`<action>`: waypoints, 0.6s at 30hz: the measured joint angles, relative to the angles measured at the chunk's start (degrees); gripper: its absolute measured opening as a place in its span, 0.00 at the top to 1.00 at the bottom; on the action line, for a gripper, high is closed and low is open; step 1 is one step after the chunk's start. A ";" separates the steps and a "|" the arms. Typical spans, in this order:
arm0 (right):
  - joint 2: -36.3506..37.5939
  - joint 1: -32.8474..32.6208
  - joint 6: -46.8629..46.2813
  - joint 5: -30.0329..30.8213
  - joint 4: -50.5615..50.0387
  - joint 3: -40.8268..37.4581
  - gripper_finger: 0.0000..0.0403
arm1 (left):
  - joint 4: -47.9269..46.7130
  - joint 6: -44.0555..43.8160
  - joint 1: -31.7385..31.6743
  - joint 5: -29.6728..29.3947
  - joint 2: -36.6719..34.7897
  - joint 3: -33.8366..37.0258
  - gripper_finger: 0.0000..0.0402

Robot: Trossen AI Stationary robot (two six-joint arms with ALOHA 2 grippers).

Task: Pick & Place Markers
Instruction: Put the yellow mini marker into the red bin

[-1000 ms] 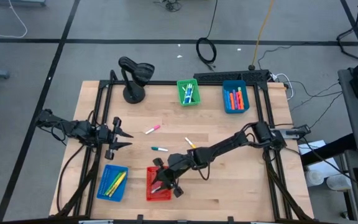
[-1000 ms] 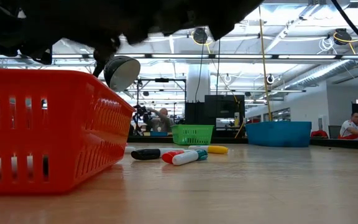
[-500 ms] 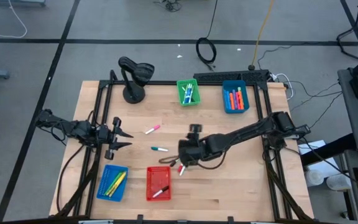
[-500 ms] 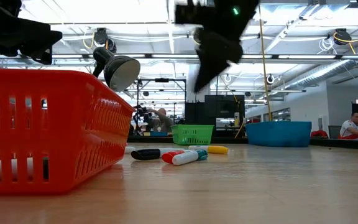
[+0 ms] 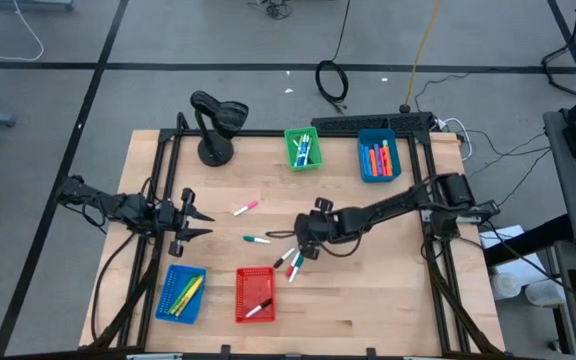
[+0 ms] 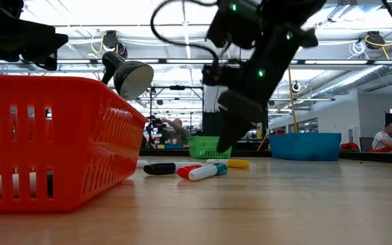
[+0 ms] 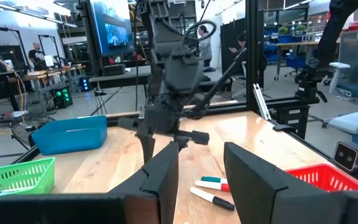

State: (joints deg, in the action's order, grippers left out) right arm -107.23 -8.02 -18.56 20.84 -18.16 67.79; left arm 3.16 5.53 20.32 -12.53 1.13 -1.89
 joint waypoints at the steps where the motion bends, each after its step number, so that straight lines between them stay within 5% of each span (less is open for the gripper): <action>1: 0.00 0.41 -0.53 -0.87 0.91 -0.88 0.64 | 0.00 0.01 0.00 0.00 0.00 0.00 0.67; 18: 0.32 1.32 -1.41 -5.83 10.02 -11.40 0.70 | 0.00 0.01 0.01 0.00 0.00 0.00 0.67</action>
State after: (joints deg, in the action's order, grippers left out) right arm -106.91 -6.70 -19.97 15.01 -8.14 56.39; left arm 3.16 5.54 20.33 -12.53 1.13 -1.89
